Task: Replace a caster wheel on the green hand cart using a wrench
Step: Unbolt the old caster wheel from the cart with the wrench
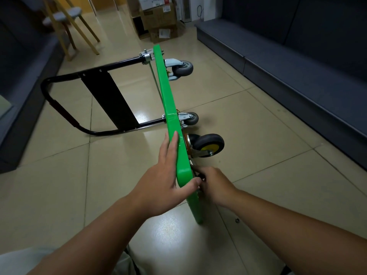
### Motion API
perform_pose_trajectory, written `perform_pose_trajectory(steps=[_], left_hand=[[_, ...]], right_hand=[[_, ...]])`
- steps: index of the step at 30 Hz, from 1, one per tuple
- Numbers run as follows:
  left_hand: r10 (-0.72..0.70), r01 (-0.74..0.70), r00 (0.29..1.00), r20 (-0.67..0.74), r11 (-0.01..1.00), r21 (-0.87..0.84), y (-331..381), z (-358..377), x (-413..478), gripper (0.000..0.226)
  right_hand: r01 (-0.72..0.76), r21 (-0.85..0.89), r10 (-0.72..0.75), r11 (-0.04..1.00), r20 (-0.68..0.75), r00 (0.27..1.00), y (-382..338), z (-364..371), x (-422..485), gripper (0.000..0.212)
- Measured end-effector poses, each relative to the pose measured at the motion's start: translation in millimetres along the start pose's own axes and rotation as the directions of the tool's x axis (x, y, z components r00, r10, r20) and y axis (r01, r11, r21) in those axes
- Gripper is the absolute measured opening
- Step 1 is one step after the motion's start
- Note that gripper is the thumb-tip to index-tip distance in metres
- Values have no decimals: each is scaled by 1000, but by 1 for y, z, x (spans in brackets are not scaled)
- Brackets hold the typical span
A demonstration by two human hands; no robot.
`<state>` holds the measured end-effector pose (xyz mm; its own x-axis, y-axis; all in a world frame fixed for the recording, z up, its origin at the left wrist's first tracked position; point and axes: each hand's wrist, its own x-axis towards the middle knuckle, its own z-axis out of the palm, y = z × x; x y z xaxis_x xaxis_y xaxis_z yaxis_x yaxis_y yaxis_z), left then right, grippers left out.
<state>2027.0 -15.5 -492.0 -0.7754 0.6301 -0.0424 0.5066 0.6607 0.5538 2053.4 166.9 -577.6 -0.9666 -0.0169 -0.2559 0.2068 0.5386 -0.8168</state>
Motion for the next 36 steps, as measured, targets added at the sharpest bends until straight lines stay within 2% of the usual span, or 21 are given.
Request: perform_pose_trajectory(steps=[3, 6, 9, 11, 12, 16, 20, 25, 28, 31, 36], left_hand=[[11, -11, 1000, -13, 1000, 13, -3, -1, 0, 113], [-4, 4, 1000, -15, 999, 32, -3, -2, -1, 113], [-4, 5, 1000, -14, 999, 39, -1, -4, 1, 116], [-14, 14, 1000, -3, 999, 30, 0, -4, 1, 119], [-20, 20, 1000, 2, 999, 31, 1, -4, 1, 120], [-33, 33, 999, 5, 999, 33, 5, -4, 1, 123], [-34, 34, 999, 6, 999, 18, 8, -4, 0, 123], [-40, 40, 999, 6, 999, 17, 9, -4, 0, 123], [-45, 44, 999, 5, 999, 13, 7, -2, 1, 118], [-43, 43, 999, 6, 999, 7, 5, -1, 2, 116], [-29, 29, 1000, 10, 999, 21, 2, -1, 1, 115]], right_hand=[[-15, -48, 12, 999, -73, 997, 2, 13, 5, 28], [-42, -271, 1, 962, -148, 989, 15, 5, -3, 28], [-266, -427, 240, 864, -115, 964, 36, -12, -18, 22], [-367, -387, 374, 846, -61, 925, 38, -22, -25, 18], [-385, -328, 392, 863, -48, 919, 34, -27, -26, 16], [-282, -80, 282, 956, -17, 959, -7, -39, -20, 18], [-222, 60, 219, 973, 48, 975, -52, -44, -21, 28], [-201, 86, 191, 976, 108, 976, -60, -49, -24, 27], [-164, 139, 143, 977, 151, 978, -53, -48, -26, 37], [-118, 149, 95, 982, 151, 984, -44, -37, -25, 24], [11, 72, -18, 997, 104, 994, -18, -20, -20, 37]])
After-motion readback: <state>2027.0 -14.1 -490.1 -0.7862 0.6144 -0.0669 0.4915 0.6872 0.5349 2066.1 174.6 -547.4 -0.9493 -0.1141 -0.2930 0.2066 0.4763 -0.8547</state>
